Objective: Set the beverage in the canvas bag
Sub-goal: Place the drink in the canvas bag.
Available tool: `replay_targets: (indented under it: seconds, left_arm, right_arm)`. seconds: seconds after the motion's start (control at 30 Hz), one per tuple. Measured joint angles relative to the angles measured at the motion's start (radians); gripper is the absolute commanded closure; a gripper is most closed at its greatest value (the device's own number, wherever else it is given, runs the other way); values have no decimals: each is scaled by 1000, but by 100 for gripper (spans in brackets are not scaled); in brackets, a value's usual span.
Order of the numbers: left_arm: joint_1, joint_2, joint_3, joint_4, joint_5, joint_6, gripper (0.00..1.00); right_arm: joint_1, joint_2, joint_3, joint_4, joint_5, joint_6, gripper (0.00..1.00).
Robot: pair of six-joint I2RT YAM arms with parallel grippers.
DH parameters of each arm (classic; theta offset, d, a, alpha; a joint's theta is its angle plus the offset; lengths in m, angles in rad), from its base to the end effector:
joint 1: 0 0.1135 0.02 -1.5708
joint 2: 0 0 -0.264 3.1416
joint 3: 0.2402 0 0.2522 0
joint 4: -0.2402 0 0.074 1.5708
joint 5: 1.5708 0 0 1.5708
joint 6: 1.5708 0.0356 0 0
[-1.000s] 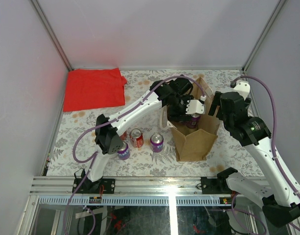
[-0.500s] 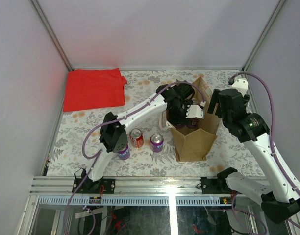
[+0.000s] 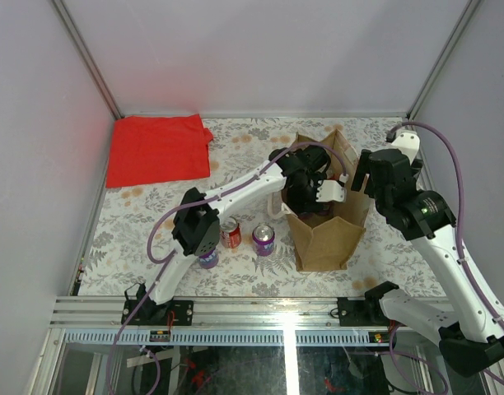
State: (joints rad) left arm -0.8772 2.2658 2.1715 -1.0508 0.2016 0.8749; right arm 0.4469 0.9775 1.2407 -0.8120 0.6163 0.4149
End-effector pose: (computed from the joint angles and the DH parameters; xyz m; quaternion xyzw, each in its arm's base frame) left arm 0.3037 -0.3764 0.2538 0.7607 0.6062 -0.0986 0.2101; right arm 0.1723 0.0598 0.4003 0.1350 0.8334 -0.0457 0.5339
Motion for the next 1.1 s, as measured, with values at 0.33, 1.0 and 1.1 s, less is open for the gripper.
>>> replay_targets:
  seconds: [0.33,1.0,1.1]
  left_arm:
    - [-9,0,-40,74,-50,-80,58]
    - [-19,-17,-80,148,-90,-112,47]
    - [-21,-24,-87,151,-94,-115,47]
  right_arm:
    - [0,9,0,1,-1,-24,14]
    - [0,9,0,2,-8,-23,14]
    - [0,9,0,2,-9,-23,14]
